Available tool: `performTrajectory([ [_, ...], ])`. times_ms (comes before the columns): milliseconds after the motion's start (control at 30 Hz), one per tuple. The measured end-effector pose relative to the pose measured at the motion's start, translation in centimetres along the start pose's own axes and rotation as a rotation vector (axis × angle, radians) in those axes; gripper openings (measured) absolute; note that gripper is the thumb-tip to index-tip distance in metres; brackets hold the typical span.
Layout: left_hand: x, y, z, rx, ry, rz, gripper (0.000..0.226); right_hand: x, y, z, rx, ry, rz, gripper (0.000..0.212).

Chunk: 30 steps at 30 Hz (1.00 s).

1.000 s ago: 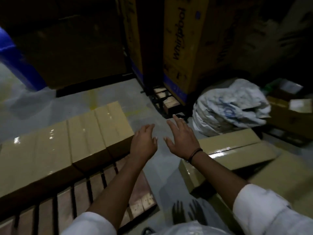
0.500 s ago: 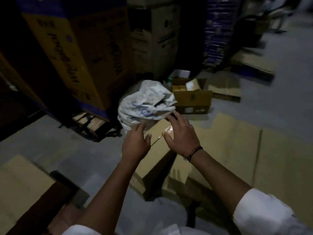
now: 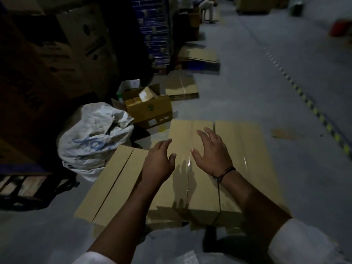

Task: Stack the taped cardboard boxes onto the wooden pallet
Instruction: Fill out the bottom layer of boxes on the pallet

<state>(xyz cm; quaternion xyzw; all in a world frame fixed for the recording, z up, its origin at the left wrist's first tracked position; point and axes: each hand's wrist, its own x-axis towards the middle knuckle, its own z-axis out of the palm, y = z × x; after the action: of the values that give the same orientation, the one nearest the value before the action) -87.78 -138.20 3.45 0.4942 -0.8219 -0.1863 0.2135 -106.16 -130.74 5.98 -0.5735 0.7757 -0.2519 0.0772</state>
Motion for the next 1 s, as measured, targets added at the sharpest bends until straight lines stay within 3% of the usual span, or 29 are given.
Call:
performTrajectory([
  [400, -1.0, -4.5, 2.0, -0.044, -0.200, -0.013, 0.057, -3.0, 1.6, 4.4, -0.017, -0.113, 0.243, 0.067],
  [1000, 2.7, -7.6, 7.0, -0.063, -0.340, -0.083, 0.062, -0.8, 5.9, 9.8, -0.043, -0.284, 0.378, 0.072],
])
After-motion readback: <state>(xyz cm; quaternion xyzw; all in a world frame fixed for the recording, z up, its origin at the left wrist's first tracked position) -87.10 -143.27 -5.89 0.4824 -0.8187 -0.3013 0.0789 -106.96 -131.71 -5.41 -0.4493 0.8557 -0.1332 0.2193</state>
